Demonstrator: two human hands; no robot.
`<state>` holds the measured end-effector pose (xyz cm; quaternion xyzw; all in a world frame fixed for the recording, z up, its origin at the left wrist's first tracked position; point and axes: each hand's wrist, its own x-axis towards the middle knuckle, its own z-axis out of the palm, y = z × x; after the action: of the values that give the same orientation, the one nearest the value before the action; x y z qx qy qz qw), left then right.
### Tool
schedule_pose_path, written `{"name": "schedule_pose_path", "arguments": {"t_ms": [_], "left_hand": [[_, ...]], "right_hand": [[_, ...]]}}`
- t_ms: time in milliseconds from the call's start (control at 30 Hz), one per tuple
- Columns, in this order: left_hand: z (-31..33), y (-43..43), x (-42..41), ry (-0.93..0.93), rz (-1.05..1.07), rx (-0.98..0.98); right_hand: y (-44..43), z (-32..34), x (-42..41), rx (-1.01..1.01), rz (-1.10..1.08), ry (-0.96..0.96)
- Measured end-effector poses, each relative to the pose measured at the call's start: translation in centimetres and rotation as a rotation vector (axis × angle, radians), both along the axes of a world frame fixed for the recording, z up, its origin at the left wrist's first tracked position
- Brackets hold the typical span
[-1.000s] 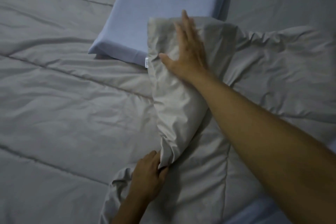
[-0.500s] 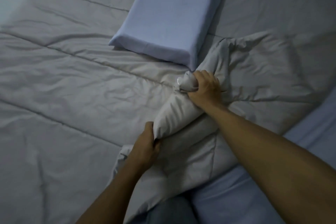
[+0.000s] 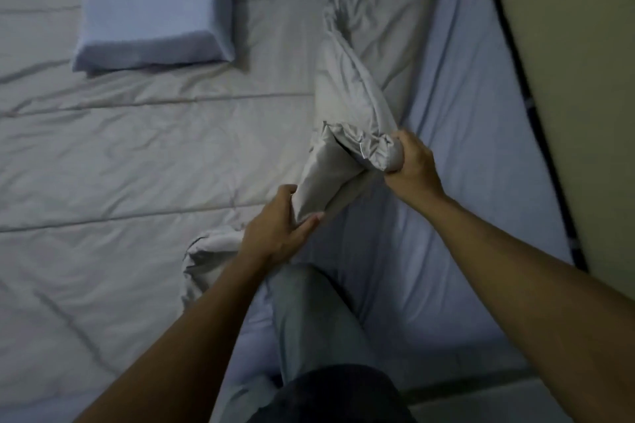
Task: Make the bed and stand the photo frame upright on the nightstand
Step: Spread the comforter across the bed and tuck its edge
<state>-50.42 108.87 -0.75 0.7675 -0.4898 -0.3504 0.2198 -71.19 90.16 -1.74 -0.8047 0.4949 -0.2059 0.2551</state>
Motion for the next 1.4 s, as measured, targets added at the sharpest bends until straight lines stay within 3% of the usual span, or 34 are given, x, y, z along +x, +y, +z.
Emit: {"name": "schedule_pose_path", "arguments": {"t_ms": [400, 633, 833, 1000, 1167, 1300, 1400], "left_hand": [[3.0, -0.1, -13.9, 0.155, -0.340, -0.122], [2.4, -2.0, -23.2, -0.063, -0.648, -0.017], [0.0, -2.2, -30.9, -0.076, -0.844, 0.132], [-3.2, -2.9, -37.1, -0.129, -0.883, 0.357], [-6.9, -5.2, -42.3, -0.147, -0.931, 0.492], [-9.9, -6.9, -45.0, -0.059, -0.902, 0.501], [-12.2, -9.2, -47.1, 0.079, -0.877, 0.470]], "right_hand": [[9.5, 5.1, -19.5, -0.001, -0.290, 0.091], [12.1, 5.1, -31.9, 0.001, -0.442, 0.119], [10.7, 3.6, -43.2, 0.117, -0.532, 0.115], [7.8, 0.7, -50.4, 0.299, -0.942, -0.065], [5.0, -6.0, -55.0, 0.577, -1.107, -0.188], [7.0, -9.8, -56.0, 0.592, -1.251, -0.566], [8.2, -13.2, -57.4, 0.516, -1.609, -0.934]]}}
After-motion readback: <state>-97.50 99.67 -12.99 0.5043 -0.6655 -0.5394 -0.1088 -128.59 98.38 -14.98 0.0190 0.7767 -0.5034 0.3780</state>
